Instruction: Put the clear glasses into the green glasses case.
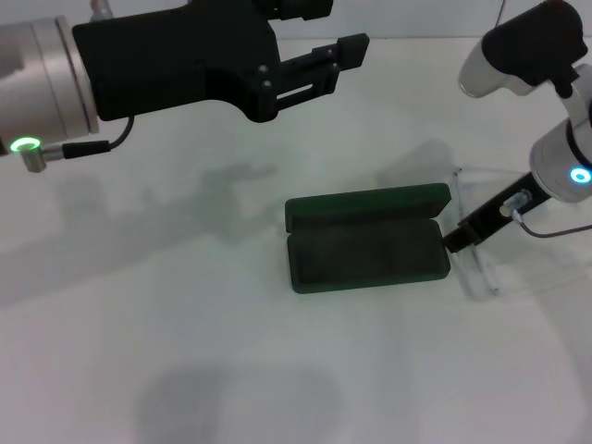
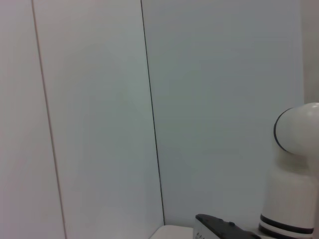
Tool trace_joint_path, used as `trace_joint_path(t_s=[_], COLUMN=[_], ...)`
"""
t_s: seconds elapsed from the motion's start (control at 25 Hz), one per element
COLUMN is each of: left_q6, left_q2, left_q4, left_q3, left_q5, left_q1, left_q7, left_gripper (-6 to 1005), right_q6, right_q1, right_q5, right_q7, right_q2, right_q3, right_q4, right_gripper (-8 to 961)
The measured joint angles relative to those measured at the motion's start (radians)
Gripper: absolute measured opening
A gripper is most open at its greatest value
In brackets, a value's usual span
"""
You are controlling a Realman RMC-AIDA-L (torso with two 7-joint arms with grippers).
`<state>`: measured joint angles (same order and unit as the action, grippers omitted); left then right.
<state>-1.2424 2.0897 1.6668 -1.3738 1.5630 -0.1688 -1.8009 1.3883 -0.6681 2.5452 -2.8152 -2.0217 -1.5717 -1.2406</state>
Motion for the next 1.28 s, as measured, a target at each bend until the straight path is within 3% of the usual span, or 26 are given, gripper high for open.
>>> trace_joint_path(t_s=[0.4, 0.6, 0.8, 0.96, 1.12, 1.28], left_q6=[0.0, 0.0, 0.0, 0.0, 0.0, -0.004], left_q2=[-0.001, 0.0, 0.001, 0.001, 0.001, -0.001], left_q4=[-0.001, -0.001, -0.008, -0.013, -0.02, -0.028], left_q3=[0.001, 0.001, 0.001, 0.001, 0.009, 0.028], left_q5=[-0.008, -0.009, -0.01, -0.026, -0.068, -0.117], left_q1=[0.006, 0.006, 0.002, -0.001, -0.001, -0.001], left_q7=[-0.001, -0.002, -0.008, -0.009, -0.009, -0.011], left_gripper=[501, 501, 501, 502, 501, 499], right_q6=[0.041, 0.065, 0.077, 0.106, 0.166, 0.241], right_q1=[0.07, 0.111, 0.152, 0.193, 0.252, 0.305], right_q5=[0.002, -0.007, 0.001, -0.005, -0.107, -0.411], right_q7=[0.107, 0.182, 0.231, 0.284, 0.383, 0.572], right_q2=[0.006, 0.006, 0.007, 0.007, 0.008, 0.008], right_q3=[0.059, 0.127, 0.156, 0.238, 0.422, 0.621], right_q4=[-0.071, -0.096, -0.141, -0.21, -0.346, -0.45], right_gripper=[227, 129, 121, 114, 110, 106])
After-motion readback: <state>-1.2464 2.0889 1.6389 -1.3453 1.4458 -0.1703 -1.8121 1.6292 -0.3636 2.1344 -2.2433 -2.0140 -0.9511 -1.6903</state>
